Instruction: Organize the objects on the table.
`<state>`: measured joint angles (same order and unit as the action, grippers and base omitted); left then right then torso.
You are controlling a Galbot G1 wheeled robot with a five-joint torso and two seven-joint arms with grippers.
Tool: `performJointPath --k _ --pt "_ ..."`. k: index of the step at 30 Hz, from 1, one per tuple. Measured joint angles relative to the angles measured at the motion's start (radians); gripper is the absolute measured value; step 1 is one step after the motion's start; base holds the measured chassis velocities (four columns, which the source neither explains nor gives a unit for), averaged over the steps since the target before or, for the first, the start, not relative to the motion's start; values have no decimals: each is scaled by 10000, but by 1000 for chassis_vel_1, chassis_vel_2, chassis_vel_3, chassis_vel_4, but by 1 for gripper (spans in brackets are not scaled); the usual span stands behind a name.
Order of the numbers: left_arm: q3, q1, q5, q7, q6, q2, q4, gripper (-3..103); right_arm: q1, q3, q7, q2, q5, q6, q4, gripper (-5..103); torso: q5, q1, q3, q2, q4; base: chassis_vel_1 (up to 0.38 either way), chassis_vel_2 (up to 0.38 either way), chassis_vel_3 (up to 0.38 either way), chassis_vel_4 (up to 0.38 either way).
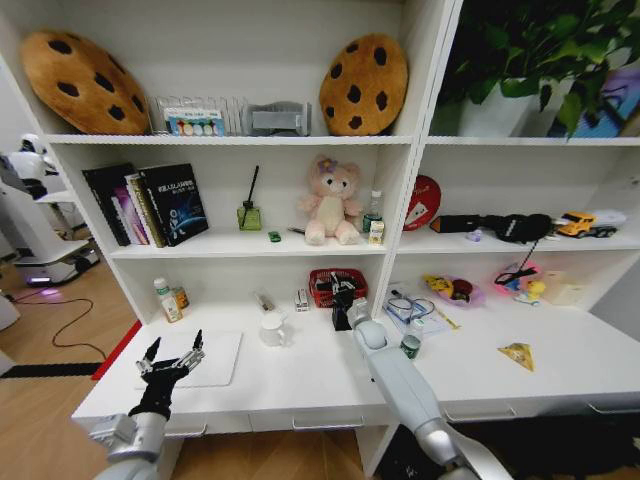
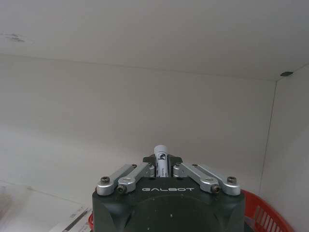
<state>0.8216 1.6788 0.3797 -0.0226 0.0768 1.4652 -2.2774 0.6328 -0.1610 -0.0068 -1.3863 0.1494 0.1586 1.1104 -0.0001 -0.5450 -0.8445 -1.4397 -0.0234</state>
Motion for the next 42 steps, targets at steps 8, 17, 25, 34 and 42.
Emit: performJointPath --k 8,17,25,34,42 --pt "41 -44 93 57 -78 -32 80 100 512 110 390 252 -284 -198 845 30 1 0 0 -1 -1 0 0 0 0" --pt "134 43 195 7 -148 7 66 100 1905 60 1717 1161 610 -1641 3838 63 4 0 0 -1 1 0 0 0 0" --pt "290 93 333 -101 -236 31 158 100 4850 -979 4119 2930 4022 -5669 8205 95 0 4 3 -2 -4 0 0 0 0" --pt "198 56 317 -119 -277 48 230 100 5824 -1554 3179 2950 4546 -6961 7919 103 3 3 1 -2 1 0 0 0 0" --pt "272 149 323 -141 -386 94 234 100 5125 -874 2733 2438 4197 -6856 6627 75 1 0 0 0 1 0 0 0 0"
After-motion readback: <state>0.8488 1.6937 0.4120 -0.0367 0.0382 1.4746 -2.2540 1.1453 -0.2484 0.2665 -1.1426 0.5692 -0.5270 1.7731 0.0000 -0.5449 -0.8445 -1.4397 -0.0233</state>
